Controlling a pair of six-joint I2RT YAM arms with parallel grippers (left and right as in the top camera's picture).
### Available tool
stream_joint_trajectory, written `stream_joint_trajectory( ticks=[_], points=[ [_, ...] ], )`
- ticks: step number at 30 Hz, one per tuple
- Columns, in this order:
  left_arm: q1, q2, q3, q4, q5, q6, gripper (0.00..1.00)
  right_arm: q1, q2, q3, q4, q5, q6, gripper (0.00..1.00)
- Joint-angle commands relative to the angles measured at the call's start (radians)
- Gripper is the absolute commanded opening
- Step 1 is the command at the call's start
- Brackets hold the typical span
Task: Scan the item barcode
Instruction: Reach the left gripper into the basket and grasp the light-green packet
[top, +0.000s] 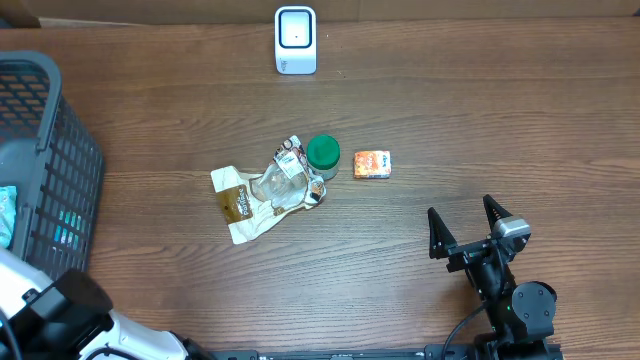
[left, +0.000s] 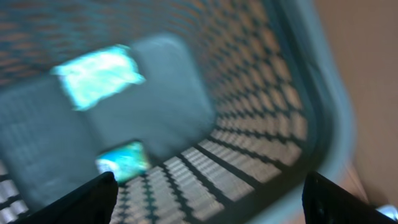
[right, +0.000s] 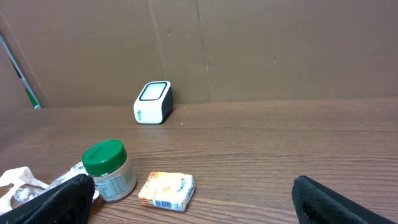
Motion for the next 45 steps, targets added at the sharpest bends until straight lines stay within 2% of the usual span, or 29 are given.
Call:
stream_joint_trajectory(
  ticks=[1,3,6,11,14,21,27,35,38,43,45],
  points=[
    [0.064,0.02,-0.024,-0.004,-0.081,0.059,0.8,0.001,-0.012,-0.01,0.003,-0.002,0.002,1.0],
    [0.088,0.037,-0.06,-0.013,-0.128,0.138,0.66,0.001,-0.012,-0.01,0.003,-0.002,0.002,1.0],
    [0.122,0.044,-0.169,-0.01,-0.159,0.178,0.63,0.001,-0.012,-0.01,0.003,-0.002,0.002,1.0],
    [0.152,0.044,-0.404,0.082,-0.113,0.271,0.63,0.001,-0.012,-0.01,0.003,-0.002,0.002,1.0],
    [0.152,0.044,-0.536,0.158,-0.056,0.341,0.71,0.001,-0.012,-0.01,0.003,-0.002,0.002,1.0],
    [0.15,0.044,-0.81,0.379,0.029,0.484,0.7,0.001,-0.012,-0.01,0.003,-0.002,0.002,1.0],
    [0.15,0.044,-0.954,0.535,0.23,0.631,0.66,0.001,-0.012,-0.01,0.003,-0.002,0.002,1.0],
    [0.15,0.044,-1.061,0.655,0.234,0.638,0.64,0.001,-0.012,-0.01,0.003,-0.002,0.002,1.0],
    [0.15,0.044,-1.077,0.669,0.233,0.638,0.53,0.001,-0.012,-0.01,0.003,-0.002,0.002,1.0],
    [0.15,0.044,-1.077,0.668,0.185,0.637,0.06,0.001,-0.012,-0.01,0.003,-0.002,0.002,1.0],
    [0.15,0.044,-1.077,0.668,0.181,0.637,0.04,0.001,-0.012,-0.01,0.003,-0.002,0.002,1.0]
  ],
)
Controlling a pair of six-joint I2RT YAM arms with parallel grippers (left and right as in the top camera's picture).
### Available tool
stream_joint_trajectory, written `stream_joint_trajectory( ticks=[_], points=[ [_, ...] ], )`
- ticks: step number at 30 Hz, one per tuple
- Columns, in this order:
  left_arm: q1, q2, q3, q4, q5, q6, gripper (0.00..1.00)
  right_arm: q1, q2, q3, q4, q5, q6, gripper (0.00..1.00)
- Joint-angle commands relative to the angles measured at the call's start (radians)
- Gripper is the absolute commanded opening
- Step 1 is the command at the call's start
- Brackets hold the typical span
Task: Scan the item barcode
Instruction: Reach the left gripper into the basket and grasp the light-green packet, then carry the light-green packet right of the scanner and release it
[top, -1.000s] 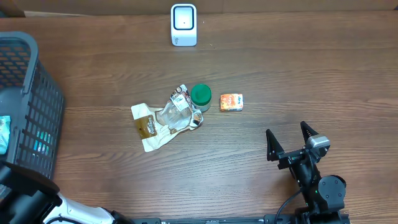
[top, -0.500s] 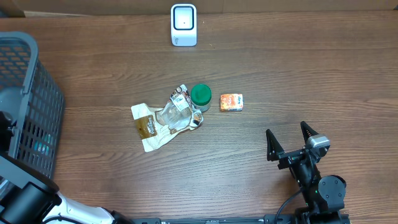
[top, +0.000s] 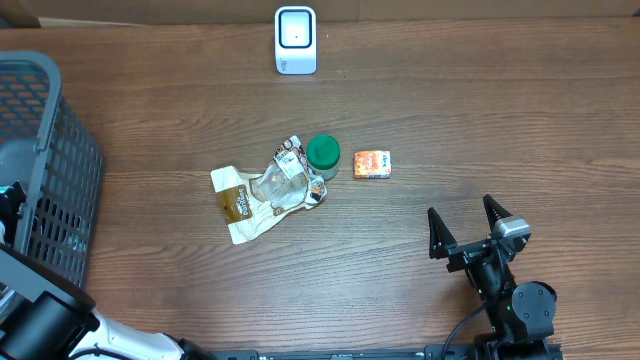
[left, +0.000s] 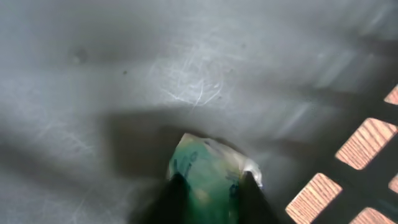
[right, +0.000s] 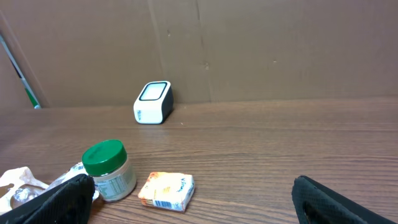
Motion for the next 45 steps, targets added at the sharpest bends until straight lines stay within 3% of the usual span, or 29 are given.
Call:
stream_joint_trajectory(
  ticks=[1,7,12,21,26,31,38,45],
  points=[
    [-0.003,0.0,-0.016,-0.005,-0.027,0.008,0.04,0.0,-0.012,-0.01,0.003,-0.002,0.002,1.0],
    [-0.001,-0.001,0.052,-0.102,-0.034,-0.07,0.04,0.0,-0.012,-0.01,0.003,-0.002,0.002,1.0],
    [-0.001,-0.001,0.296,-0.27,-0.018,-0.186,0.04,0.0,-0.012,-0.01,0.003,-0.002,0.002,1.0],
    [-0.01,-0.003,0.892,-0.498,0.318,-0.277,0.04,0.0,-0.012,-0.01,0.003,-0.002,0.002,1.0],
    [-0.076,-0.024,1.047,-0.542,0.509,-0.275,0.04,0.0,-0.012,-0.01,0.003,-0.002,0.002,1.0],
    [-0.264,-0.051,1.055,-0.585,0.531,-0.127,0.04,0.0,-0.012,-0.01,0.003,-0.002,0.002,1.0],
    [-0.705,-0.035,1.016,-0.599,0.24,-0.059,0.04,0.0,-0.012,-0.01,0.003,-0.002,0.002,1.0],
    [-1.108,0.081,1.006,-0.587,-0.009,0.182,0.04,0.0,-0.012,-0.01,0.003,-0.002,0.002,1.0]
  ],
)
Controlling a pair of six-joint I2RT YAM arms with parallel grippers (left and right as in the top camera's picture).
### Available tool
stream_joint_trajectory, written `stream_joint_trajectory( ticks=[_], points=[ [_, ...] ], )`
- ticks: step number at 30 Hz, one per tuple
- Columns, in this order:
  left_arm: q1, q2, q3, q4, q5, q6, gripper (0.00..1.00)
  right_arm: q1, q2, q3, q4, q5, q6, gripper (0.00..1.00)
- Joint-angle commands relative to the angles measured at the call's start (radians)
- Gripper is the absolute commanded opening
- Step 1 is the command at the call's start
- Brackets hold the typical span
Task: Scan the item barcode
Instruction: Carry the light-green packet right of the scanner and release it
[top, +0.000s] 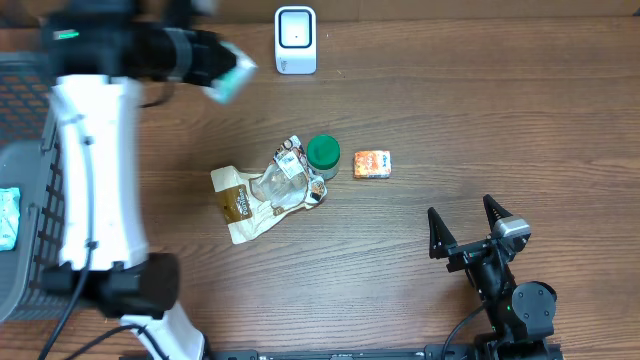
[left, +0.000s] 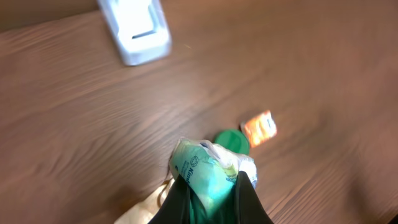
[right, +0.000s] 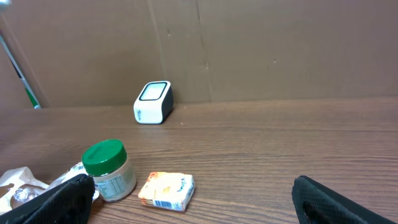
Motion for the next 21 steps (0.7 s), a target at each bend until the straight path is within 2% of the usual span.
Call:
stream_joint_trajectory(
  ticks=[1,7,13,16,18,21],
  points=[
    [-0.17,0.101,-0.01,0.01,-0.185,0.196,0.04,0.0,-0.012,-0.01,0.004,-0.002,0.002,1.0],
    [-0.35,0.25,-0.01,0.118,-0.229,0.33,0.04,0.0,-0.012,-0.01,0.004,-0.002,0.002,1.0],
    [-0.455,0.343,-0.01,0.323,-0.229,0.389,0.04,0.0,-0.012,-0.01,0.004,-0.002,0.002,1.0],
    [-0.493,0.372,-0.01,0.342,-0.229,0.434,0.05,0.0,-0.012,-0.01,0.004,-0.002,0.002,1.0],
    [-0.515,0.392,-0.011,0.317,-0.225,0.485,0.22,0.0,-0.012,-0.01,0.004,-0.002,0.002,1.0],
    [-0.525,0.403,-0.011,0.297,-0.192,0.509,0.28,0.0,-0.012,-0.01,0.004,-0.002,0.002,1.0]
  ],
)
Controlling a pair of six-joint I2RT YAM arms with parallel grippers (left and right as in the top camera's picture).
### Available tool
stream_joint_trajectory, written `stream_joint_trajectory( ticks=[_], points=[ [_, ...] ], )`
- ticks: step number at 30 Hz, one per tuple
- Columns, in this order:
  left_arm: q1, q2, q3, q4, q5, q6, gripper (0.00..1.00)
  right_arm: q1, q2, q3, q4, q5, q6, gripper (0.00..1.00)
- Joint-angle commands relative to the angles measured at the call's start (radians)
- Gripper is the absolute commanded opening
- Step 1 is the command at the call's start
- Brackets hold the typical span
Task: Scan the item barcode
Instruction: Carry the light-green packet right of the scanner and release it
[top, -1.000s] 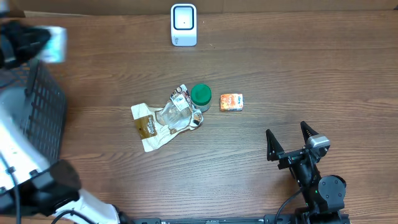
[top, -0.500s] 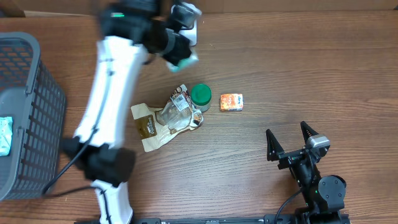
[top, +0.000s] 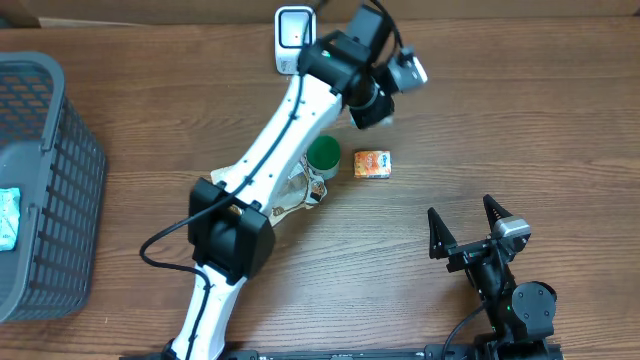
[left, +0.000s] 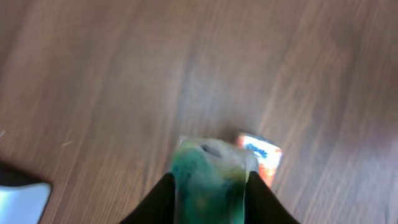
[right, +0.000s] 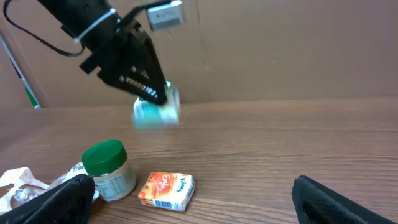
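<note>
My left gripper (top: 398, 74) is shut on a teal tissue packet (left: 210, 177), which it holds in the air over the far middle of the table, just right of the white scanner (top: 291, 27). In the right wrist view the packet (right: 157, 112) hangs in front of where the scanner stands and hides it. A corner of the scanner (left: 18, 198) shows in the left wrist view. At the near right my right gripper (top: 467, 224) rests open with nothing between its fingers.
A green-lidded jar (top: 323, 153), an orange tissue pack (top: 372, 164) and a crumpled clear wrapper (right: 17, 186) lie mid-table under the left arm. A dark mesh basket (top: 45, 120) stands at the left edge with another teal packet (top: 7, 216) inside.
My left gripper has moved with the teal packet from left of the scanner to its right, over the orange pack. The right arm stays put.
My left gripper was open over the basket, looking down at teal packets. Then it was shut on one at the basket's floor. Later it held the packet above the table left of the scanner, and now holds it to the scanner's right.
</note>
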Motion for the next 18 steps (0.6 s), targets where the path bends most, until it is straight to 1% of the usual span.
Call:
stream_joint_trajectory(
  ticks=[1,7,9,10,13,16,18],
  points=[
    [-0.009,0.031,-0.001,-0.017,0.035,0.08,0.29,0.0,-0.012,-0.01,0.003,-0.002,0.002,1.0],
    [-0.01,0.043,-0.001,-0.026,0.039,0.08,0.33,0.0,-0.012,-0.01,0.003,-0.002,0.002,1.0],
    [-0.01,0.043,-0.001,-0.026,0.039,0.08,0.39,0.0,-0.012,-0.01,0.003,-0.002,0.002,1.0],
    [-0.009,0.043,-0.001,-0.026,0.038,0.08,0.45,0.0,-0.012,-0.01,0.003,-0.002,0.002,1.0],
    [-0.006,0.043,-0.001,-0.026,0.031,0.08,0.49,0.0,-0.012,-0.01,0.003,-0.002,0.002,1.0],
    [-0.006,0.032,0.001,-0.026,-0.008,0.08,0.5,0.0,-0.012,-0.01,0.003,-0.002,0.002,1.0],
    [-0.006,-0.005,0.003,-0.023,-0.047,0.077,0.41,0.0,-0.012,-0.01,0.003,-0.002,0.002,1.0]
  ],
)
